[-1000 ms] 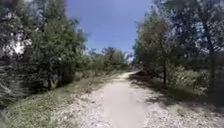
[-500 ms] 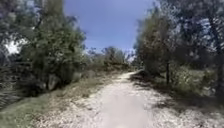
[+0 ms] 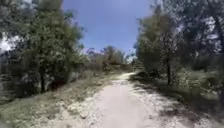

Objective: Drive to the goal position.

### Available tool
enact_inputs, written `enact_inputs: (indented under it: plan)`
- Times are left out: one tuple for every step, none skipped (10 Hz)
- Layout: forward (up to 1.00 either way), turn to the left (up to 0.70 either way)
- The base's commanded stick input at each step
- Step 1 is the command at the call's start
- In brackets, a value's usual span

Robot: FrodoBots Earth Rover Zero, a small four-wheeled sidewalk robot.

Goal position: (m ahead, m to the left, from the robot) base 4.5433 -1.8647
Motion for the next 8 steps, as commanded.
enact_inputs:
  plan:
    - [0.5, 0.0]
    - [0.5, 0.0]
    - [0.5, 0.0]
    - [0.5, 0.0]
    - [0.5, 0.0]
    - [0.5, 0.0]
    - [0.5, 0.0]
    - [0.5, 0.0]
